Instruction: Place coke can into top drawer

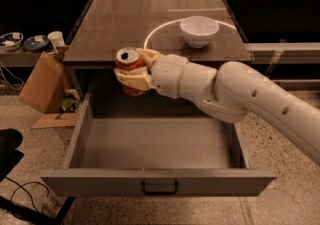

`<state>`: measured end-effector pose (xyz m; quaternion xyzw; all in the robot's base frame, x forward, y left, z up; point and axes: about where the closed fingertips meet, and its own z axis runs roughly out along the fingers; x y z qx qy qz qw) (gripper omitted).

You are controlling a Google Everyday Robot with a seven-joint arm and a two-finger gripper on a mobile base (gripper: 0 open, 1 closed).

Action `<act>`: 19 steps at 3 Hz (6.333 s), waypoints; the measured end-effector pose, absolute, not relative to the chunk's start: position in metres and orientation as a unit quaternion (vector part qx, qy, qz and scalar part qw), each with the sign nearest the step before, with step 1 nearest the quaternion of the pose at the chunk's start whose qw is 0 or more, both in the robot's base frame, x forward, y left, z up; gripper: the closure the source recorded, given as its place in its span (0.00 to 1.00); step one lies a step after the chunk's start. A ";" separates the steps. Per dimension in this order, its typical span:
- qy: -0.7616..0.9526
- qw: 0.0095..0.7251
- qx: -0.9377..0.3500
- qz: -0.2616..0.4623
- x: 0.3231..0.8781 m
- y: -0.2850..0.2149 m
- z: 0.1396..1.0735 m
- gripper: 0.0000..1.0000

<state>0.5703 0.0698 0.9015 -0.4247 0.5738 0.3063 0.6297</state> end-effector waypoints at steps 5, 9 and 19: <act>0.547 0.601 -0.445 0.377 0.637 0.168 0.731 1.00; 0.548 0.591 -0.438 0.398 0.601 0.147 0.697 0.59; 0.718 0.347 -0.536 0.275 0.511 -0.063 0.769 0.00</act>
Offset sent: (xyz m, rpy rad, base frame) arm 0.0779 0.0427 -0.1448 -0.0266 0.0879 0.0786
